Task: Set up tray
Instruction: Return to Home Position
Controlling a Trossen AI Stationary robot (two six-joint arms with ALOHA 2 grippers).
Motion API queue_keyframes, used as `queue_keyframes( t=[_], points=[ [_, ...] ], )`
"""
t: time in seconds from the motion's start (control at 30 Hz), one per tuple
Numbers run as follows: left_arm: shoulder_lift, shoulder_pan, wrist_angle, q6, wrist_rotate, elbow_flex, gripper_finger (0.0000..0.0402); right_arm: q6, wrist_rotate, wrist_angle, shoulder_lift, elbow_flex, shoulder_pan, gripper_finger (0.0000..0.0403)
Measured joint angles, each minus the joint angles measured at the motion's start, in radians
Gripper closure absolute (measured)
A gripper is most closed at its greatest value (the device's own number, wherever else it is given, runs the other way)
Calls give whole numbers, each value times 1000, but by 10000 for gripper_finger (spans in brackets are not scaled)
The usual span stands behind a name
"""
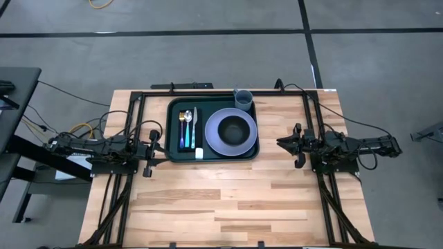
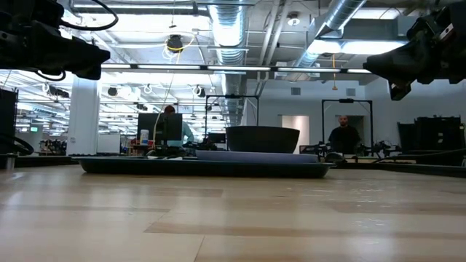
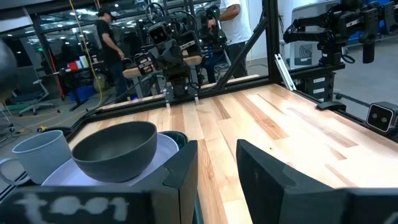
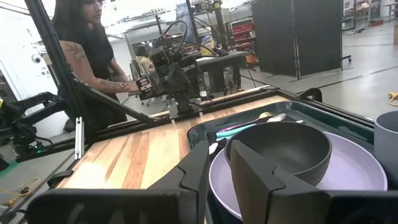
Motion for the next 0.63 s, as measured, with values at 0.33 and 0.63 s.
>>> queue_keyframes(
  t=[0.33, 0.63],
  points=[
    [0, 0, 0, -1, 0, 0, 301, 0, 0, 0, 0, 0, 0, 343],
    [0, 0, 0, -12, 0, 0, 301, 0, 0, 0, 0, 0, 0, 343]
  ],
)
